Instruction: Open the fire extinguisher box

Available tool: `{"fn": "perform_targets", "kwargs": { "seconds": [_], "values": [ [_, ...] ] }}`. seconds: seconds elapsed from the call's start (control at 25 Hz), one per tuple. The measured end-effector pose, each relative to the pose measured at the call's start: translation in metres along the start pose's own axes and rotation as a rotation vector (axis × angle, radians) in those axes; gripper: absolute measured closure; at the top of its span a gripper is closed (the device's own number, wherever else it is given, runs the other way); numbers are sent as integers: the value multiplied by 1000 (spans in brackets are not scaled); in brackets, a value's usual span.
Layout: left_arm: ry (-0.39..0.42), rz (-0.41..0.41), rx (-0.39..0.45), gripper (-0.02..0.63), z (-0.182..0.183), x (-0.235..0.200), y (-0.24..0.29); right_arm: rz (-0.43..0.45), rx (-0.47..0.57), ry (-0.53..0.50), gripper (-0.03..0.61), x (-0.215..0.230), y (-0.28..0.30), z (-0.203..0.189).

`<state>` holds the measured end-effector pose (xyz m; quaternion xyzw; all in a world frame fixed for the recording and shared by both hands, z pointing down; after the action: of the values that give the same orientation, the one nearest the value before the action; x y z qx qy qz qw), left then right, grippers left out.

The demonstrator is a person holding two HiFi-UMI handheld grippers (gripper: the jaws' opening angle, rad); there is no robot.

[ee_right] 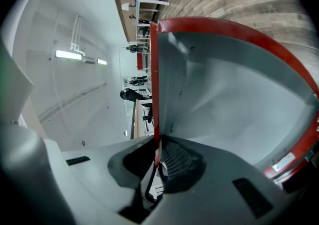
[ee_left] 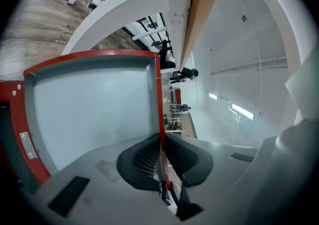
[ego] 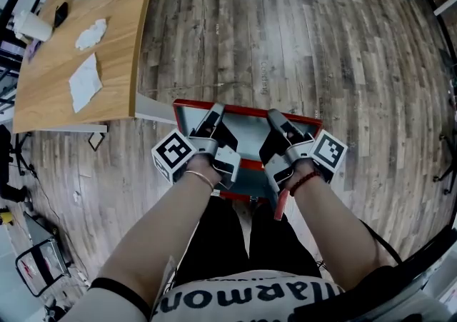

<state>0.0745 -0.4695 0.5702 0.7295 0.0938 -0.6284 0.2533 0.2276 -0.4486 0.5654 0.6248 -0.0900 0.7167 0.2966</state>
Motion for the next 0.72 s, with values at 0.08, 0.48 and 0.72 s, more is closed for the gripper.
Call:
{"fn": "perform_targets", "kwargs": {
  "seconds": [0.08, 0.48, 0.72],
  "values": [
    [-13, -18, 9, 580, 0, -1, 1, 15, -18, 7, 545, 1, 1, 2],
    [13, -14, 18, 578, 0, -4, 10, 72, -51, -45, 436, -3, -1, 12],
    [-21, -87, 26, 578, 1, 2, 13, 64, -33, -56, 436, 2, -2, 18]
  ]
}}
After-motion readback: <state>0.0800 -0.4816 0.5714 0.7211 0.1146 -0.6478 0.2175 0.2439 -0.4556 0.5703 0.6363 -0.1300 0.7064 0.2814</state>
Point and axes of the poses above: the fingertips, and each gripper's own axes: y forward along the fingers, x to its right, z out of its top, the point moved 2 cm from there along -y, backward along the fingers, and after that the axes turned 5 degrees about y, right-handed, at the moved point
